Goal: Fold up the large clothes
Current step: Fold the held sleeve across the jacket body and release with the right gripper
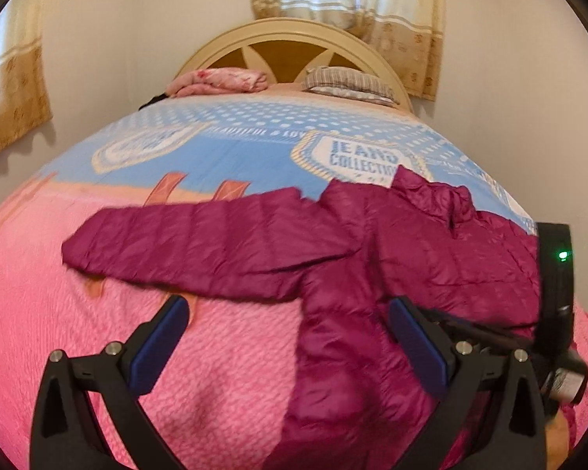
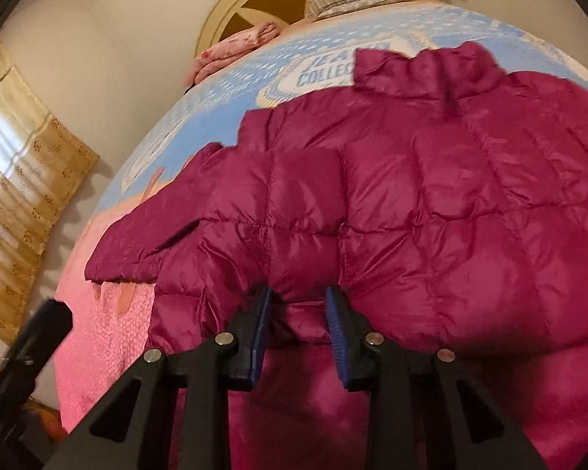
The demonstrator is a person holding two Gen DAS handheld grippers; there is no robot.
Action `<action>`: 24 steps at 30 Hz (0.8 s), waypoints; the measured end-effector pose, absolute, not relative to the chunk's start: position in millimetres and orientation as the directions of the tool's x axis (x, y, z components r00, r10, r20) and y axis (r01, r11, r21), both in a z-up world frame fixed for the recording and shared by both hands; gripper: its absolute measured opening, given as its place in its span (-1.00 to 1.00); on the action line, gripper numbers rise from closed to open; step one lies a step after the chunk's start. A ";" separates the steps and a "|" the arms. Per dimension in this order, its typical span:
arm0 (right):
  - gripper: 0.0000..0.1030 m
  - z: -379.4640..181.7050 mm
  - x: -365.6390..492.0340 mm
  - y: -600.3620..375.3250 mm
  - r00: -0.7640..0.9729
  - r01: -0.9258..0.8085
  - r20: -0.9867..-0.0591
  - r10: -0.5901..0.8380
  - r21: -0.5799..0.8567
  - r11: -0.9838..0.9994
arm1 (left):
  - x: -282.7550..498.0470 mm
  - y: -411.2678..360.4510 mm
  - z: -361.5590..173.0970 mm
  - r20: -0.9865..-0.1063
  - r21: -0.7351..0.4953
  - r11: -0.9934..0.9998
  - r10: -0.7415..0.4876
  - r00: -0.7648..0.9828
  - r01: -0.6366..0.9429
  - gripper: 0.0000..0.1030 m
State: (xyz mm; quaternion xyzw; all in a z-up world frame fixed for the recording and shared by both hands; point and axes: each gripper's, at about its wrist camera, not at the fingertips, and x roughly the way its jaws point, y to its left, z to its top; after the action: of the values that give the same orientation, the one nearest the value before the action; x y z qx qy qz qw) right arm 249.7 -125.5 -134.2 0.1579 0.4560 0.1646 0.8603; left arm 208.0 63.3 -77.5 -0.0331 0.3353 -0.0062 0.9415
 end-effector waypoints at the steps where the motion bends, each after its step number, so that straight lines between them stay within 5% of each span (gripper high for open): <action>1: -0.42 -130.5 250.3 -126.4 0.520 -0.155 -0.723 0.455 0.444 0.883 | 210.1 61.5 -76.2 -0.631 -0.060 0.998 -0.032 0.775 -0.008 1.00; 5: -0.42 -82.5 240.0 -165.7 0.607 -0.173 -0.638 0.473 0.475 0.863 | 225.6 44.6 -70.9 -0.618 -0.064 0.998 -0.049 0.784 0.012 1.00; 9: -0.42 -46.8 241.3 -234.9 0.737 -0.007 -0.648 0.193 0.277 0.961 | 252.7 17.5 -77.4 -0.639 -0.080 0.997 -0.062 0.767 0.014 1.00; 13: -0.42 -74.2 248.2 -297.5 0.689 0.178 -0.724 0.024 0.200 0.963 | 278.6 -8.6 -101.4 -0.678 -0.011 0.999 0.015 0.734 -0.030 1.00; 24: -0.42 -126.5 245.9 -310.6 0.670 0.236 -0.741 -0.044 0.156 0.959 | 297.3 -25.1 -154.2 -0.743 0.073 0.995 0.099 0.662 -0.067 1.00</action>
State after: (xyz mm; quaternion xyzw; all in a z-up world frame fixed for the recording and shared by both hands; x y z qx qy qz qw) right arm 245.9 -310.6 -126.5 0.1199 0.3989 -0.0772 0.9058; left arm 297.4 -25.1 -154.2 0.0195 0.4087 0.0457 0.9113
